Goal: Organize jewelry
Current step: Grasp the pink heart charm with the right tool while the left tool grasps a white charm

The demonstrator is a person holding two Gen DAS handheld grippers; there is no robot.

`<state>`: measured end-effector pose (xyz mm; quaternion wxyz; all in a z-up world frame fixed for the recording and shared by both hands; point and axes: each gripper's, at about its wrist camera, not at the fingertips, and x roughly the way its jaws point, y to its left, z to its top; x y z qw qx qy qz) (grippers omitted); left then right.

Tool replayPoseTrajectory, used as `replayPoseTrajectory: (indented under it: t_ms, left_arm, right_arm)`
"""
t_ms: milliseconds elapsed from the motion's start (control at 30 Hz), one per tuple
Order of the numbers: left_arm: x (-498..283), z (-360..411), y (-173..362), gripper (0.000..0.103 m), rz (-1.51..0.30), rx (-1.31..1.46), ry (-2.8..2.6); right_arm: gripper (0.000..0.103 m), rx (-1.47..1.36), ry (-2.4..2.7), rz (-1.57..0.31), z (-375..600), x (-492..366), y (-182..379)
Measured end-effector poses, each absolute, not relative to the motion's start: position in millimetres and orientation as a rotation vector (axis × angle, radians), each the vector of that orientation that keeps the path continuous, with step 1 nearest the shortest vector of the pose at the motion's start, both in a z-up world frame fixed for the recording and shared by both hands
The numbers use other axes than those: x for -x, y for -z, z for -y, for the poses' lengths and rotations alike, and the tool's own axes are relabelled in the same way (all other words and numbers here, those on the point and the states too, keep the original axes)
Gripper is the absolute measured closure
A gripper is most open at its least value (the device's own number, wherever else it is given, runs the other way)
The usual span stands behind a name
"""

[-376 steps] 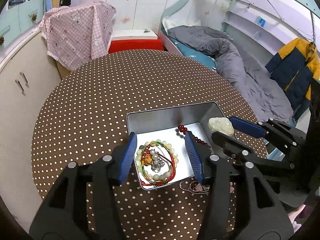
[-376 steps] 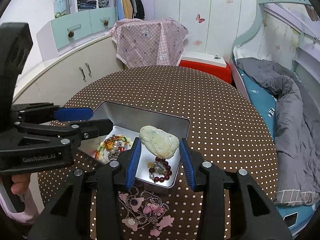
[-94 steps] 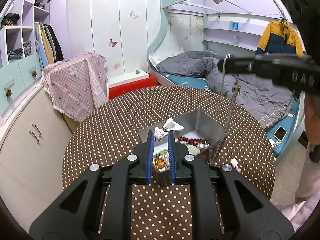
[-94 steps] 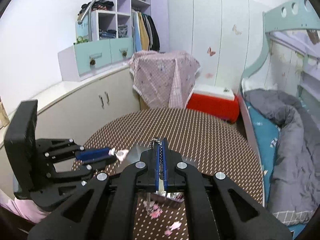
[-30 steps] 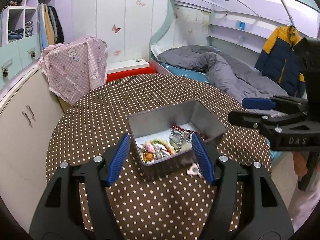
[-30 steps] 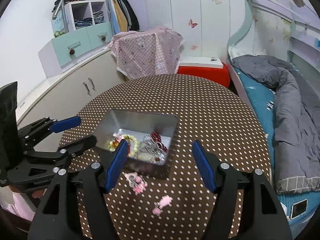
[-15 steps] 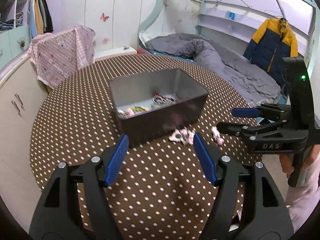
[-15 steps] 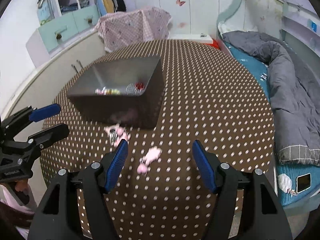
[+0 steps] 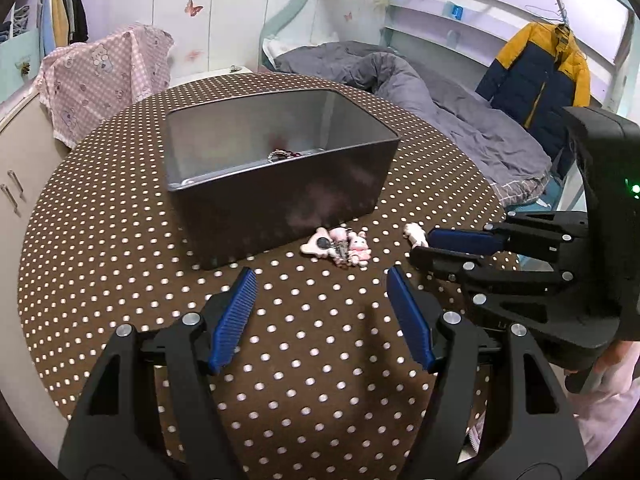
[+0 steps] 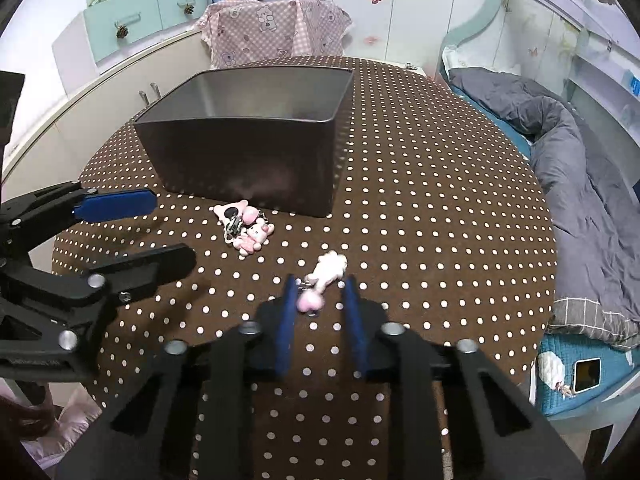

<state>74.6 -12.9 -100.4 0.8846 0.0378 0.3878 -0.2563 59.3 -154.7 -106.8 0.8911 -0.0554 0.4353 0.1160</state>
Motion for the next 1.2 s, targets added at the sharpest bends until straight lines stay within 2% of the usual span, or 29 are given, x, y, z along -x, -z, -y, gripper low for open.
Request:
replayPoseTrajectory:
  t_ms: [167, 267, 400, 567, 800, 1200]
  left_arm:
    - [-79, 23, 103, 0.039, -0.808, -0.064, 0.556]
    - [-84, 29, 104, 0.048, -0.813, -0.058, 0.522]
    - [-91, 35, 107, 0.069, -0.826, -0.053, 0.495]
    - [-97, 37, 112, 0.073, -0.835, -0.056, 0.448]
    - [-93, 33, 113, 0.089, -0.831, -0.11, 0.415]
    - [-88, 21, 107, 0.09, -0.804, -0.104, 0.412]
  right_arm:
    - [0.092, 0.089, -0.247, -0.904, 161, -58, 106]
    - [0.092, 0.078, -0.253, -0.902, 162, -58, 107]
    - [0.092, 0.062, -0.265, -0.901, 164, -61, 105]
    - [0.092, 0.053, -0.275, -0.9, 164, -61, 105]
    - [0.092, 0.052, -0.28, -0.898, 165, -64, 104]
    - [0.092, 0.047, -0.275, -0.893, 163, -67, 102]
